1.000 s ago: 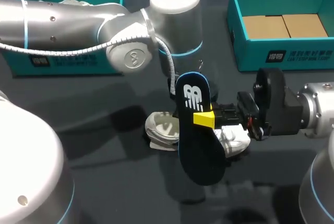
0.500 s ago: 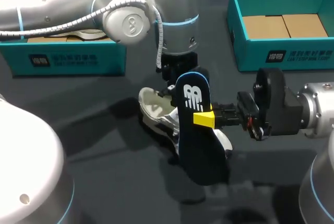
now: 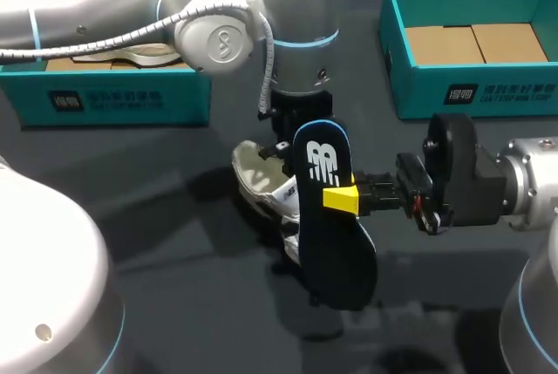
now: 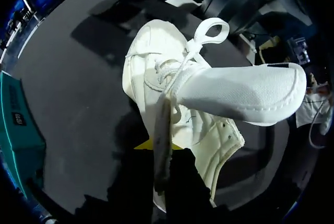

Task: Take the shoe out of the shoebox, open the shoe tongue, remove and reinsert the insole, then place the shoe into the shoebox

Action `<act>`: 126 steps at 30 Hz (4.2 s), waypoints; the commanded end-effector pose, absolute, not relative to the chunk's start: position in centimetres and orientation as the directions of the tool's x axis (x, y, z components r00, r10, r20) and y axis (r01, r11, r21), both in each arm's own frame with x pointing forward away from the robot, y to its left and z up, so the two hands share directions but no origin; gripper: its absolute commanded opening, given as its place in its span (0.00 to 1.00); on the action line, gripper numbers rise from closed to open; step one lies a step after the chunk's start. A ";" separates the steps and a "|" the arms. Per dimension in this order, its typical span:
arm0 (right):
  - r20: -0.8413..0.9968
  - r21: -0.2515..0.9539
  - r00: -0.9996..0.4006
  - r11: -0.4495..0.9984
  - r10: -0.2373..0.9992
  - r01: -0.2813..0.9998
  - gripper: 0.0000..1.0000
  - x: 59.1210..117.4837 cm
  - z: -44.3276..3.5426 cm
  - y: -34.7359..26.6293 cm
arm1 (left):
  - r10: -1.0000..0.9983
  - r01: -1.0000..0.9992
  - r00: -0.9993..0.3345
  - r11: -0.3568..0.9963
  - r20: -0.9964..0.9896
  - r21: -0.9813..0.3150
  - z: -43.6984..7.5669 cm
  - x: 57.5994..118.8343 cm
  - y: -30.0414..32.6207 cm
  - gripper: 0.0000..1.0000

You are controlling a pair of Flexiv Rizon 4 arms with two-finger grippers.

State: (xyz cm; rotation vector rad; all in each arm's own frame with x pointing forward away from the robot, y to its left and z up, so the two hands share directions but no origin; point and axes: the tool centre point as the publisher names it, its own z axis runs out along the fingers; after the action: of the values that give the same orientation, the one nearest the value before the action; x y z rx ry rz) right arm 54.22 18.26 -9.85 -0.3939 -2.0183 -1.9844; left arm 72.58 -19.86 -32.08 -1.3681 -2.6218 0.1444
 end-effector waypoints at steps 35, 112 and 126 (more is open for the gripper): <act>0.386 0.922 -0.923 0.017 0.002 0.386 0.00 54.0 -9.8 18.4 | 0.995 0.999 0.019 -0.023 -0.098 -0.038 -32.0 70.8 -17.8 0.00; 0.386 0.922 -0.923 0.017 0.002 0.386 0.00 54.0 -9.8 18.4 | 0.915 0.989 -0.056 -0.005 -0.400 -0.150 -26.0 71.7 -20.8 1.00; 0.386 0.922 -0.923 0.017 0.002 0.386 0.00 54.0 -9.8 18.4 | 0.777 0.990 -0.144 0.113 -0.612 -0.089 -22.2 74.3 -20.6 1.00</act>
State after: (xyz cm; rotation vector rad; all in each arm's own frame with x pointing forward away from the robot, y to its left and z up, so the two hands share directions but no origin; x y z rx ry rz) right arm 54.22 18.25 -9.86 -0.3940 -2.0183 -1.9844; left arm 74.97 -22.47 -22.45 -2.2533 -2.5525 0.7829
